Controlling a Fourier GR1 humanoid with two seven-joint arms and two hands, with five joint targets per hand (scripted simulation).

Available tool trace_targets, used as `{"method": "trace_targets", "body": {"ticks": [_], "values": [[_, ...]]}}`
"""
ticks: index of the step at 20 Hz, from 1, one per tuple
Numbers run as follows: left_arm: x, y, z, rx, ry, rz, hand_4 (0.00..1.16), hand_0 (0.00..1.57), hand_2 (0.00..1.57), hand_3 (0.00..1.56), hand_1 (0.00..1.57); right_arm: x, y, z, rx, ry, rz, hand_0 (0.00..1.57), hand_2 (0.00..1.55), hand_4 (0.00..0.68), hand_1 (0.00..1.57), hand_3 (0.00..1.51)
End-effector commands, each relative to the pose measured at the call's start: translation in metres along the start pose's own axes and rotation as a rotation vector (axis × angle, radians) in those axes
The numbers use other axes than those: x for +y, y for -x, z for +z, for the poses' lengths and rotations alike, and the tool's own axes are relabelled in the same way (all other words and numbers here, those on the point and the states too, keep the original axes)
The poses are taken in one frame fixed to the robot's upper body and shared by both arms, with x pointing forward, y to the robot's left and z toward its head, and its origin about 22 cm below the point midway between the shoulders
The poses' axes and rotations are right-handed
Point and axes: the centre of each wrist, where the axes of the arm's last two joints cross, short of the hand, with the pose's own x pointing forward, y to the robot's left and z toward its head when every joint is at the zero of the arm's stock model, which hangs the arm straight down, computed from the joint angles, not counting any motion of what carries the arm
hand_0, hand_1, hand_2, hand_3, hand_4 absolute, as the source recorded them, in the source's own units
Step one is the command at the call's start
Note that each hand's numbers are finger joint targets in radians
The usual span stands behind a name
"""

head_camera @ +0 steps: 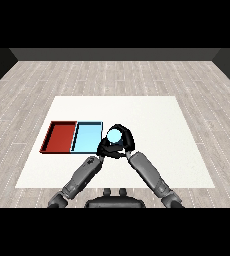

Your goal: Pick the blue can and put it in the blue box

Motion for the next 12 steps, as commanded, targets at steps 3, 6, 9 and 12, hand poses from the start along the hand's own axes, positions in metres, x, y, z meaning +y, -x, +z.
{"method": "trace_targets", "body": {"ticks": [3,6,9,12], "values": [[-0.022,-0.003,-0.011,0.030,-0.048,-0.051,0.53,0.00,0.00,0.00,0.00,0.024,-0.001,0.009,0.004,0.005,-0.066,1.48,1.47,0.600,1.48,1.40],[-0.008,0.005,-0.014,0.046,-0.132,-0.007,0.57,0.43,0.62,0.50,0.43,0.003,0.001,0.007,-0.012,0.005,-0.112,1.47,1.46,0.607,1.47,1.39],[-0.015,0.008,-0.013,0.007,-0.117,0.104,0.67,1.57,1.53,1.32,1.57,0.006,0.003,0.010,-0.022,0.011,-0.135,1.46,1.44,0.621,1.46,1.39],[-0.014,0.019,-0.007,0.000,-0.139,0.099,0.84,1.57,1.57,1.48,1.57,-0.003,0.009,0.008,-0.027,0.025,-0.140,1.46,1.44,0.631,1.46,1.40]]}}
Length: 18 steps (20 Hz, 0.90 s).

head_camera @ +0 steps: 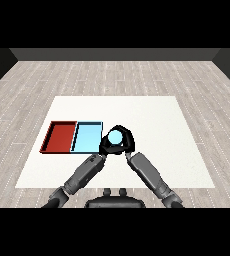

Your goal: Pick the blue can and put it in the blue box

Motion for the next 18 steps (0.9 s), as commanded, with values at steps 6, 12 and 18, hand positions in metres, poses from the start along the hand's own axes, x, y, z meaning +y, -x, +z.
{"method": "trace_targets", "body": {"ticks": [6,12,18], "values": [[-0.004,0.002,-0.009,-0.077,-0.016,0.007,1.07,1.57,1.57,1.51,1.57,0.006,-0.030,0.002,0.007,-0.018,-0.057,1.41,1.44,0.588,1.41,1.39],[0.001,0.010,-0.001,-0.132,-0.032,0.004,1.12,1.57,1.57,1.54,1.57,-0.001,-0.008,0.001,0.046,-0.081,0.014,0.00,0.00,0.000,0.00,0.00],[0.010,0.016,0.007,-0.137,-0.021,0.027,1.13,1.57,1.57,1.53,1.57,-0.009,0.007,-0.002,0.030,-0.077,-0.019,0.00,0.00,0.000,0.00,0.00]]}}
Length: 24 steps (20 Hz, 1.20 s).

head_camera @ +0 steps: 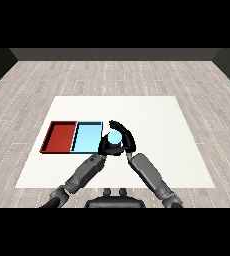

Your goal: Pick the blue can and put it in the blue box

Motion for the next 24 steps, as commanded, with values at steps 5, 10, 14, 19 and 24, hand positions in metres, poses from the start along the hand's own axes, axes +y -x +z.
{"method": "trace_targets", "body": {"ticks": [5,10,14,19,24], "values": [[-0.004,0.001,-0.001,-0.015,-0.032,-0.045,1.14,1.57,1.57,1.53,1.57,-0.020,0.002,0.009,-0.011,0.062,-0.014,0.00,0.00,0.000,0.00,0.00],[0.018,-0.003,0.013,-0.011,-0.068,-0.074,1.15,1.57,1.57,1.54,1.57,-0.049,-0.009,0.007,-0.089,0.097,-0.059,0.00,0.00,0.000,0.00,0.00],[0.038,0.000,-0.015,-0.017,-0.082,-0.135,1.15,1.57,1.57,1.53,1.57,-0.072,-0.018,0.031,-0.167,0.229,-0.164,0.00,0.00,0.000,0.00,0.00],[0.084,-0.039,-0.040,-0.058,-0.151,-0.283,1.14,1.57,1.57,1.52,1.57,-0.120,-0.012,0.060,-0.154,0.315,-0.159,0.00,0.00,0.000,0.00,0.00],[0.128,-0.066,-0.062,0.018,-0.220,-0.405,1.15,1.57,1.57,1.52,1.57,-0.118,-0.026,0.073,-0.159,0.344,-0.182,0.00,0.00,0.000,0.00,0.00]]}}
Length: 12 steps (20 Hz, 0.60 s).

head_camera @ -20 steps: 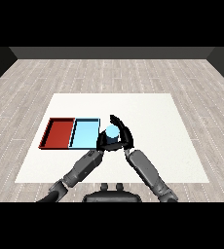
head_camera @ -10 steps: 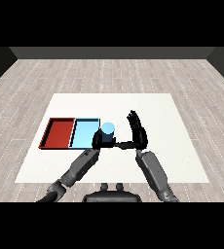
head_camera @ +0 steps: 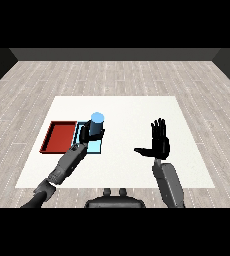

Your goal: Pick the blue can and put it in the blue box

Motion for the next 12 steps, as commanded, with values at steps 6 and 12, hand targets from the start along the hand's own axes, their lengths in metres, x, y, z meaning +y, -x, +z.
{"method": "trace_targets", "body": {"ticks": [6,12], "values": [[0.062,0.021,-0.012,0.218,-0.106,-0.369,1.04,1.57,1.57,1.48,1.57,-0.015,0.005,0.003,0.031,0.058,-0.015,0.00,0.00,0.000,0.00,0.00],[0.067,0.048,-0.008,0.510,-0.137,-0.545,0.94,1.44,1.35,1.18,1.44,-0.026,0.013,-0.004,0.028,0.076,-0.035,0.00,0.00,0.000,0.00,0.00]]}}
